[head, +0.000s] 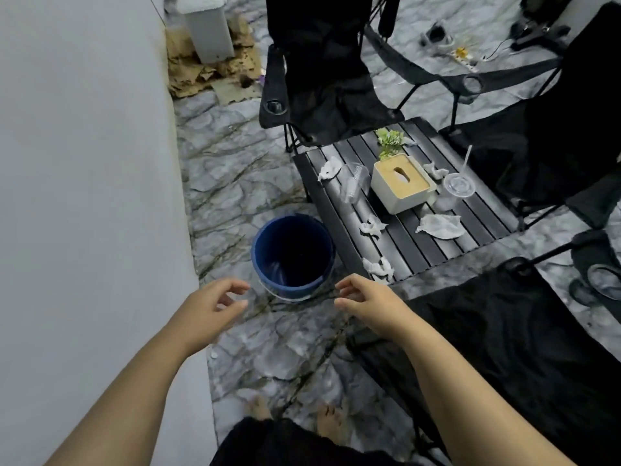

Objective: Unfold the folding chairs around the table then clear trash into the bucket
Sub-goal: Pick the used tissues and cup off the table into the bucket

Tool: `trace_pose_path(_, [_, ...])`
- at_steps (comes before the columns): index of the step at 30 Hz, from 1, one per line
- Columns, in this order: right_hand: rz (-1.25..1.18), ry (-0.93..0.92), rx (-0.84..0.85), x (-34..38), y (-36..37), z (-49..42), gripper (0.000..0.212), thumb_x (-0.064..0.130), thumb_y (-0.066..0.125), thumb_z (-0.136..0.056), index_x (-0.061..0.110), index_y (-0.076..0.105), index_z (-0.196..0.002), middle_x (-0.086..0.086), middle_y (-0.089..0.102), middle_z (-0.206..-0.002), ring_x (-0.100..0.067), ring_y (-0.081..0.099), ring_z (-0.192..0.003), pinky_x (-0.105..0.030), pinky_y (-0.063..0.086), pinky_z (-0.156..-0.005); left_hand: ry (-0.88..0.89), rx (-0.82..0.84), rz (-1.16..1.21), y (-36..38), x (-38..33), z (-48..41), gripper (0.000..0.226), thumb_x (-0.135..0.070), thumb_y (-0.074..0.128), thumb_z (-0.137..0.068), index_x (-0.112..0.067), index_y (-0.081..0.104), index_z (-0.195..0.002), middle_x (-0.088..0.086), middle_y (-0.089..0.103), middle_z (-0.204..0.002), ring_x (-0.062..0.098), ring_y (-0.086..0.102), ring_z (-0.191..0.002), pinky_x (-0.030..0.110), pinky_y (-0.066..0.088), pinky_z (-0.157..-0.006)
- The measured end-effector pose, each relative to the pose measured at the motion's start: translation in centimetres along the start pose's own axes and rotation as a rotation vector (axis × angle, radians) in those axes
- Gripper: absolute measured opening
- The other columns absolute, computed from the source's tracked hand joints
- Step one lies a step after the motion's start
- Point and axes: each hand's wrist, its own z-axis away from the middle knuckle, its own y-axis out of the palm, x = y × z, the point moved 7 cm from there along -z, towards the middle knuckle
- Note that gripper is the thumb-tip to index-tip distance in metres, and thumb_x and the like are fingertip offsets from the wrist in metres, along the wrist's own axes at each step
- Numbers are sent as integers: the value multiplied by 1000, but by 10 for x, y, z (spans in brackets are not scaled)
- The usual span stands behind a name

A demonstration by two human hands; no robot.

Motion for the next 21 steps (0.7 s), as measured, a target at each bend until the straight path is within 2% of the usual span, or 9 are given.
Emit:
trace_pose_path(2, [-18,38,-44,6,-9,-19,25,34,61,-87,27,57,-111,6,61,-111,-11,58,-98,-29,50,-82,40,54,-29,-13,-5,-39,20,-30,56,-90,-48,53,-98,-14,53,-113,3,55,-98,22,42,-77])
trace_pose_path(4, [-61,78,-104,10,-16,-39,27,34,60,-88,29,55,-113,7,60,-111,-11,58,-97,-30,50,-84,104,101,-70,-29,-11,-79,22,-30,55,-90,-49,51,-100,-13,49,-113,0,55,-98,18,41,-77])
trace_pose_path(7, [-144,146,-196,21,-21,-65,31,33,59,-88,27,53,-118,6,60,-110,-13,57,-98,-31,49,-86,180,164,-120,-55,-20,-136,21,-28,55,-90,-40,54,-108,-11,47,-114,-3,53,-96,16,40,-77])
trace_pose_path(11, [-243,231,-313,35,-22,-90,31,33,60,-88,27,54,-118,5,61,-112,-14,58,-101,-36,50,-90,269,288,-216,-80,-34,-201,23,-27,56,-90,-47,51,-98,-15,48,-109,1,55,-97,28,47,-86])
trace_pose_path(12, [-272,247,-339,38,-22,-95,31,33,60,-88,28,55,-118,5,61,-111,-13,58,-100,-36,50,-90,301,301,-237,-83,-39,-216,24,-26,57,-90,-48,50,-98,-14,49,-109,0,55,-95,28,48,-85])
trace_pose_path(15, [-320,290,-402,41,-25,-107,32,34,60,-87,28,54,-119,6,60,-113,-13,57,-101,-37,50,-91,383,336,-257,-81,-57,-254,25,-22,57,-90,-37,51,-108,-7,50,-116,-4,53,-89,12,41,-73])
trace_pose_path(21, [-429,358,-545,28,-49,-132,31,34,59,-88,29,53,-118,5,59,-116,-13,57,-102,-31,49,-86,523,483,-328,-53,-99,-315,29,-22,59,-88,-44,48,-102,-7,55,-116,-3,55,-92,14,41,-74])
